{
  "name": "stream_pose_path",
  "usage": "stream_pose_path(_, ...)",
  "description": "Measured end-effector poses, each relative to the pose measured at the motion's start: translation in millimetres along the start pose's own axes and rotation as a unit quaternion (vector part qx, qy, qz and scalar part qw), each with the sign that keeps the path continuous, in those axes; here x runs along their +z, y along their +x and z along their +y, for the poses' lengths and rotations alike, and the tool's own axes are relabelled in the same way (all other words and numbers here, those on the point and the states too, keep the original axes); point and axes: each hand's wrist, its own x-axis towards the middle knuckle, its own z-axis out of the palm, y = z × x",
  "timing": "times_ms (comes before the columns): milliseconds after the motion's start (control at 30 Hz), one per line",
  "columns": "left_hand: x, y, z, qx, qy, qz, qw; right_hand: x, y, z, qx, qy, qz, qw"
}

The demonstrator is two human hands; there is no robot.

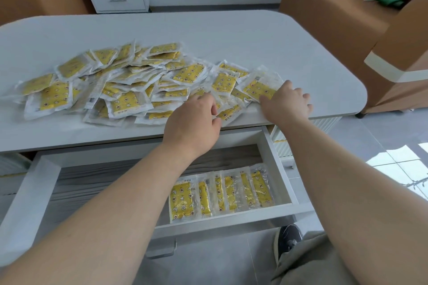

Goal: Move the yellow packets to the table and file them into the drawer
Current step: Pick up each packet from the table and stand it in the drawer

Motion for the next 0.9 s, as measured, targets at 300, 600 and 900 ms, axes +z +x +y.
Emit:
stream_pose_path(300,-3.5,-5.2,-3.2,0.002,-0.001,0.009,1.0,-13.7,2.8,2.7,0.074,0.316,-0.013,0.946)
stream_pose_path(600,0.0,-5.8,-4.2,-0.039,-0.07,-0.006,0.997,-25.8,-6.7,0.1,0.095,0.511,0.031,0.854)
stream_pose_path(900,-5.1,-3.4,-0.1,-0.116,-0.242,-0.034,0.963,-44.2,-32.6,-13.5,0.056,0.628,0.063,0.773)
